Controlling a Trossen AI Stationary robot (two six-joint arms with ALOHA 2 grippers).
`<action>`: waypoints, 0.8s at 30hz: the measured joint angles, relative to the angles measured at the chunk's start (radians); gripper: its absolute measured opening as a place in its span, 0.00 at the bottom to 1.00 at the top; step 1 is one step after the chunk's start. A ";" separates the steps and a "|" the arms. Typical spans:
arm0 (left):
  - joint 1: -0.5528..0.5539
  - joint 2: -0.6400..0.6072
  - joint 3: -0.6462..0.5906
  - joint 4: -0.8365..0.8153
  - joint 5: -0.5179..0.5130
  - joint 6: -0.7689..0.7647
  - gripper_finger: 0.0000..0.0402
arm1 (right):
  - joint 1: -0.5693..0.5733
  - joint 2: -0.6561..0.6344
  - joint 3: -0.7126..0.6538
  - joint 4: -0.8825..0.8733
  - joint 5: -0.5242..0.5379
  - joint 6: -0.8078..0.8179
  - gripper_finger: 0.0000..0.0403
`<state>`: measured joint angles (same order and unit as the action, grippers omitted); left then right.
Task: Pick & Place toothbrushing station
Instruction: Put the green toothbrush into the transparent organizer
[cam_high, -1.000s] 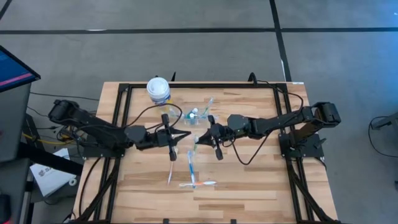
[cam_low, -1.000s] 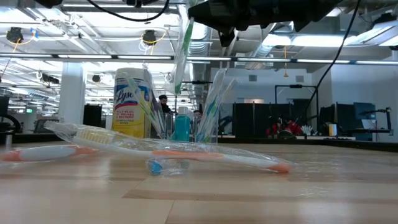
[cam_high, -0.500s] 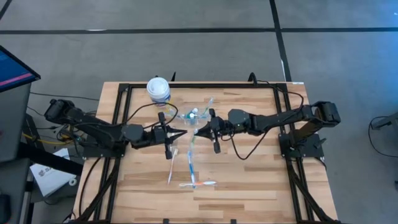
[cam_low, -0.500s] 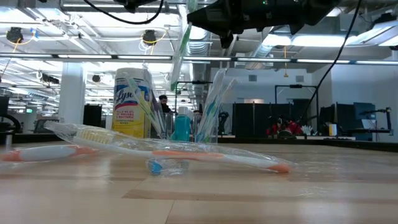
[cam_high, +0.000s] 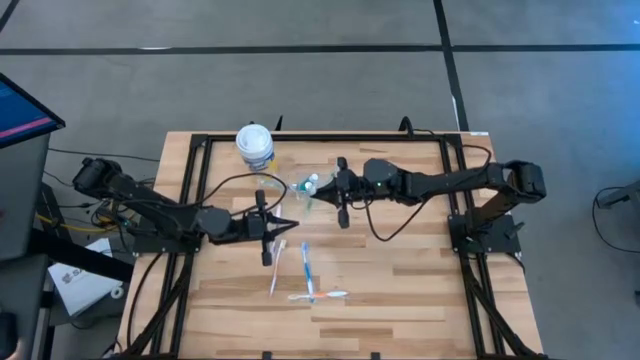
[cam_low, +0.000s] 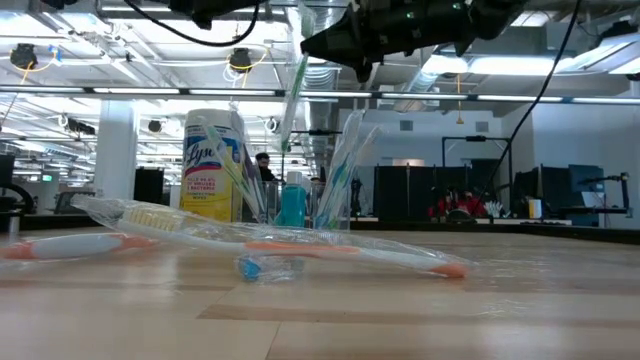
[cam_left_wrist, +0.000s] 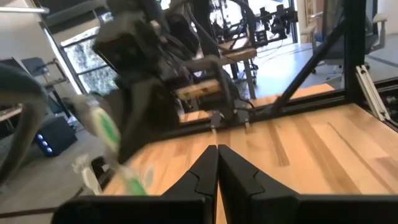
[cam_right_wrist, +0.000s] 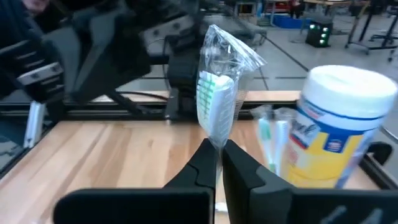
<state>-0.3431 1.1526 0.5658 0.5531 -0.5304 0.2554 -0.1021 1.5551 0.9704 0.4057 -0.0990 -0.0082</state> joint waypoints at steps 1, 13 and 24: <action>0.000 0.000 -0.008 0.002 0.000 -0.007 0.01 | -0.007 0.000 0.008 -0.010 0.000 0.000 0.00; 0.000 -0.001 -0.039 0.002 0.000 -0.053 0.01 | -0.113 0.000 0.026 -0.055 0.003 0.002 0.00; 0.000 -0.001 -0.039 0.001 0.000 -0.060 0.01 | -0.160 0.000 0.026 -0.092 0.003 0.001 0.00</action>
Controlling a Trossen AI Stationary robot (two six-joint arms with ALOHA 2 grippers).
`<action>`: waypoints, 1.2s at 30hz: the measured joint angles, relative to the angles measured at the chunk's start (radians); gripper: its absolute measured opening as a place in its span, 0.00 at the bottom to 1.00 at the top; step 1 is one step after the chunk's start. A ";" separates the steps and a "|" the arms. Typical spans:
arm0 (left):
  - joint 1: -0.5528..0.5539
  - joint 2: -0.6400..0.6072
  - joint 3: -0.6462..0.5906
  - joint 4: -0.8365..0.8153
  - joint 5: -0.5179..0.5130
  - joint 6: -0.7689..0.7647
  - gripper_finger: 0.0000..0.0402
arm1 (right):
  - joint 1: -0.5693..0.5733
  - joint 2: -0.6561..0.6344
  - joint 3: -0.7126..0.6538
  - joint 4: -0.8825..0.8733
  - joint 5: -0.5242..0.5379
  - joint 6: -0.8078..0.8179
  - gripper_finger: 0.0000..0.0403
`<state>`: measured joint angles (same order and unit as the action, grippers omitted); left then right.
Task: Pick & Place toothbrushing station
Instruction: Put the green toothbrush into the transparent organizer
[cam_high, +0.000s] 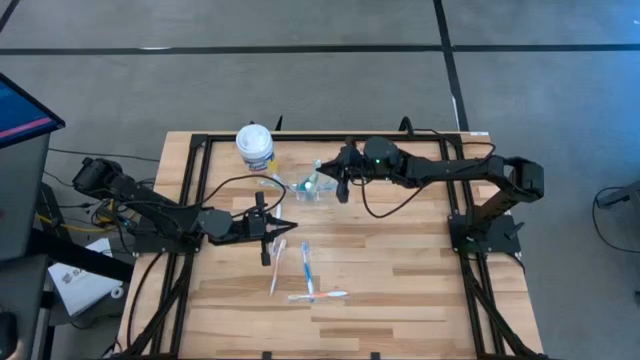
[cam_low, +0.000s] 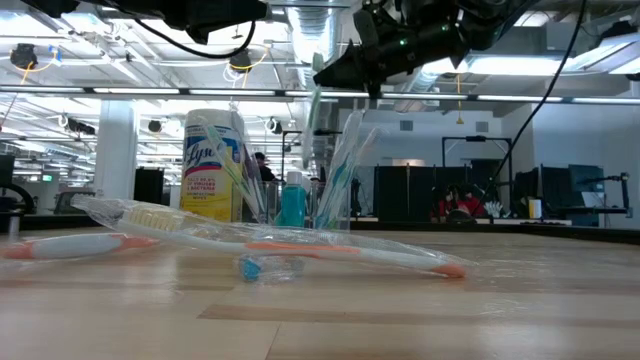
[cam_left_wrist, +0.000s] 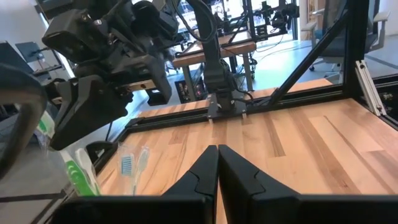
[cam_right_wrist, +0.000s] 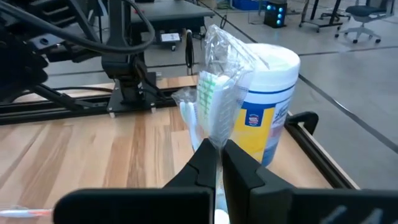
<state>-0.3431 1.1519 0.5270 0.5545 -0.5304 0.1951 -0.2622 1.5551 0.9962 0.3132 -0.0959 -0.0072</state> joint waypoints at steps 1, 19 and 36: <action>0.000 0.000 0.000 0.000 0.000 -0.006 0.01 | -0.003 0.000 0.000 -0.003 0.000 -0.001 0.00; 0.000 0.000 0.000 0.000 0.003 -0.021 0.02 | -0.073 -0.078 0.000 -0.109 -0.004 -0.014 0.00; 0.000 0.000 0.000 0.000 -0.001 -0.021 0.02 | -0.083 -0.059 -0.013 -0.122 0.016 -0.030 0.00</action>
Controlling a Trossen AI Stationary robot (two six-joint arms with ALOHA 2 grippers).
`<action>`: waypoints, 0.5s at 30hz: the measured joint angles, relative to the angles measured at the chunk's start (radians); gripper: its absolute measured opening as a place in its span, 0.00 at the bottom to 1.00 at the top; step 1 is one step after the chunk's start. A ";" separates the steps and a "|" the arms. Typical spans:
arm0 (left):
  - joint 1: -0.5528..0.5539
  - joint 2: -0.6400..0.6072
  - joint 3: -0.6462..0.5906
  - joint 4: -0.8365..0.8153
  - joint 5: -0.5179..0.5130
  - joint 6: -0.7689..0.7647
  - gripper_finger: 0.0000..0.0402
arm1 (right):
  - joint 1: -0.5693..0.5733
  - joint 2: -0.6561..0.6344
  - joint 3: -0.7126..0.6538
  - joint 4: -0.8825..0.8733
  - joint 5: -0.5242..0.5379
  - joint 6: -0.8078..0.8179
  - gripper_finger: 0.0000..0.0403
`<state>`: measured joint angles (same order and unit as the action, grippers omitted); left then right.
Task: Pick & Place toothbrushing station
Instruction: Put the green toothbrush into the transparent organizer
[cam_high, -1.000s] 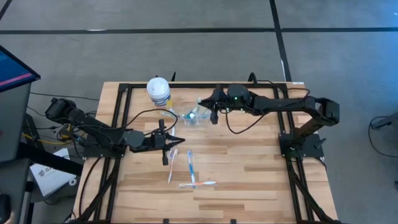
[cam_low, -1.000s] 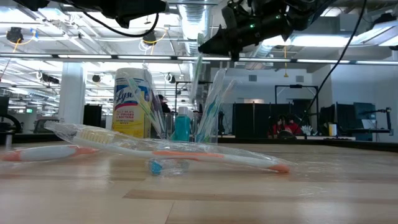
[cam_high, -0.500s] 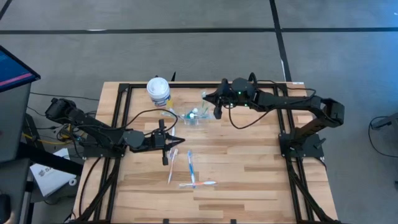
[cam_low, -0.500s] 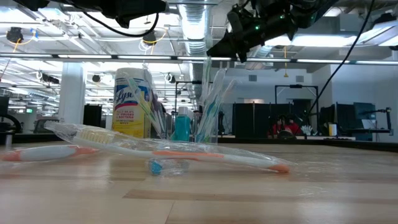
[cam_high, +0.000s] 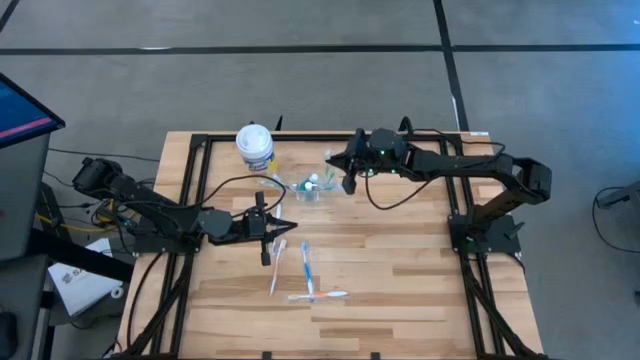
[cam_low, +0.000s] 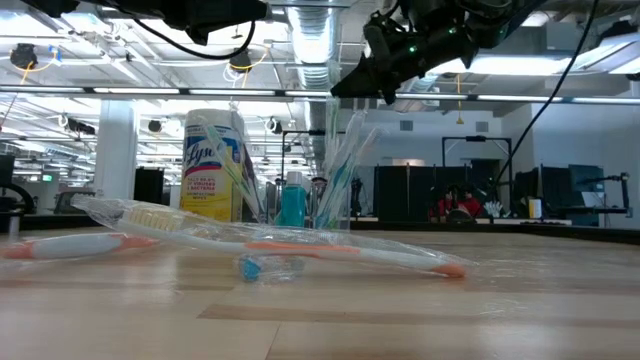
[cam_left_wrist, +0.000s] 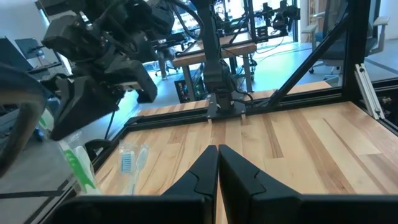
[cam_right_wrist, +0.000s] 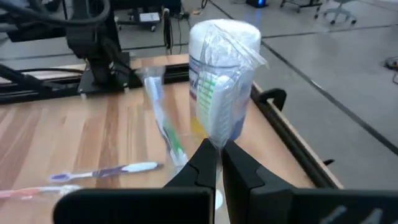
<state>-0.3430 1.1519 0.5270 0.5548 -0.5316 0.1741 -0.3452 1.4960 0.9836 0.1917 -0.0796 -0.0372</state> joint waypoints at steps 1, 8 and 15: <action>0.000 0.000 0.000 0.000 0.000 0.000 0.02 | -0.003 0.000 0.000 0.007 0.000 0.000 0.00; 0.000 0.000 0.000 0.000 0.000 0.000 0.02 | -0.013 0.022 0.001 0.022 -0.002 0.001 0.00; 0.000 0.000 0.000 0.000 0.008 0.000 0.02 | -0.022 0.076 0.007 0.055 0.001 0.004 0.00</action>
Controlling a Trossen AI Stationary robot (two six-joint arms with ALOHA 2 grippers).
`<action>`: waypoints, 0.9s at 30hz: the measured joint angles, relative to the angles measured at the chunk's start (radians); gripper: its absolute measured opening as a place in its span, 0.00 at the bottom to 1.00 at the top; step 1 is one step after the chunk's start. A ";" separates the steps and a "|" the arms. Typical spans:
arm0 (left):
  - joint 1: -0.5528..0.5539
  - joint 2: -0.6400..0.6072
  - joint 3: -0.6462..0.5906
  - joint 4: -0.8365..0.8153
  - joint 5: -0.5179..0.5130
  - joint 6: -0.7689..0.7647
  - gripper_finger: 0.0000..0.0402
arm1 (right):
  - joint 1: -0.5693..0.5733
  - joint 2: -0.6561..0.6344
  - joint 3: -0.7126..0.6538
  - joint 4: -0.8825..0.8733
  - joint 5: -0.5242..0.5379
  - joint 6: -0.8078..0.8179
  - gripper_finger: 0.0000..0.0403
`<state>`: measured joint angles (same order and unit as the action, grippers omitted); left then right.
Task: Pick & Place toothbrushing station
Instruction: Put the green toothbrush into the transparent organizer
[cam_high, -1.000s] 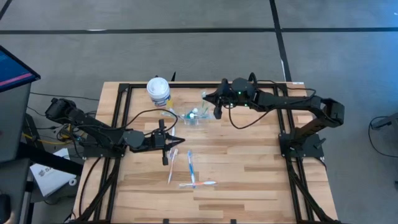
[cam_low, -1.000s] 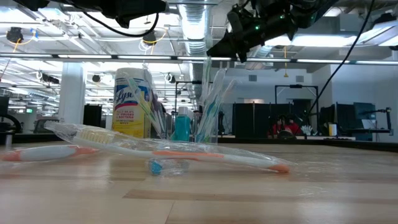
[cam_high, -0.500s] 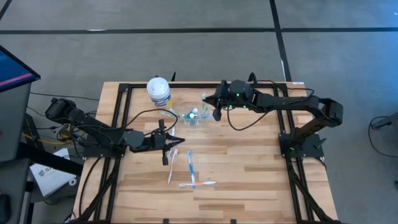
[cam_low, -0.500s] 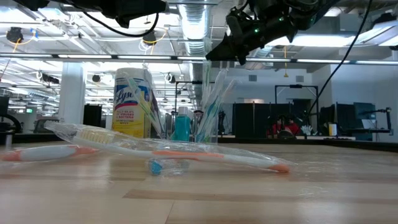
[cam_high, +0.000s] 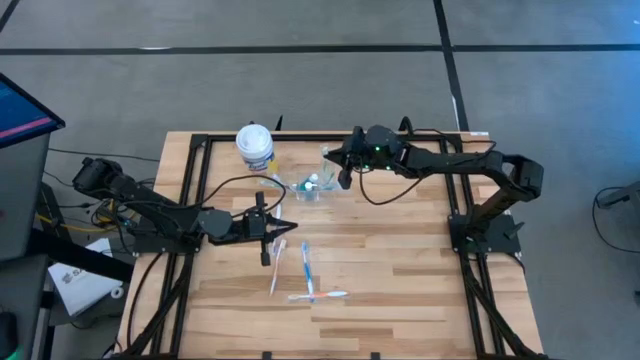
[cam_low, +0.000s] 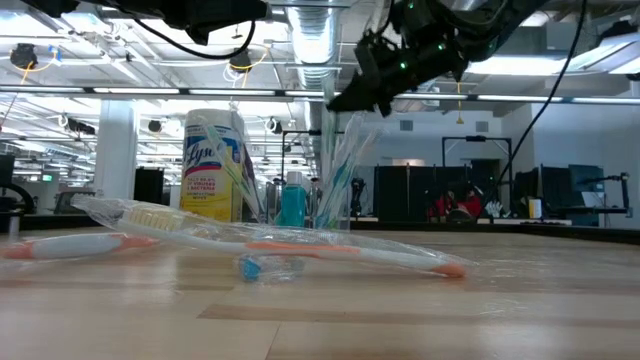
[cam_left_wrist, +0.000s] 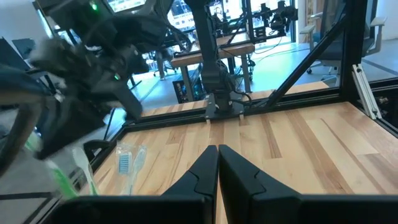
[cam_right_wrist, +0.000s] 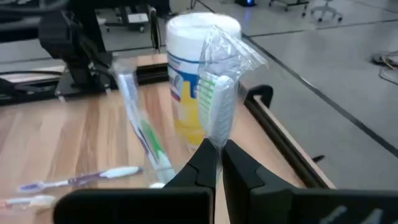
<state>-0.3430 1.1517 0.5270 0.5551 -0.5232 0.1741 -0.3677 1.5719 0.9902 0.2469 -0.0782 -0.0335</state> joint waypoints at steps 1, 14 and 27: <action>0.000 0.000 0.000 0.000 0.000 0.000 0.02 | 0.000 0.002 -0.005 -0.017 -0.001 0.003 0.00; 0.000 0.000 0.000 0.000 0.001 0.000 0.02 | -0.002 0.073 -0.003 0.038 -0.009 0.007 0.00; 0.000 0.000 0.000 0.000 0.001 0.000 0.02 | -0.003 0.087 -0.005 0.021 -0.026 0.008 0.01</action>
<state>-0.3429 1.1519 0.5274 0.5549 -0.5220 0.1741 -0.3702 1.6592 0.9852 0.2681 -0.1043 -0.0254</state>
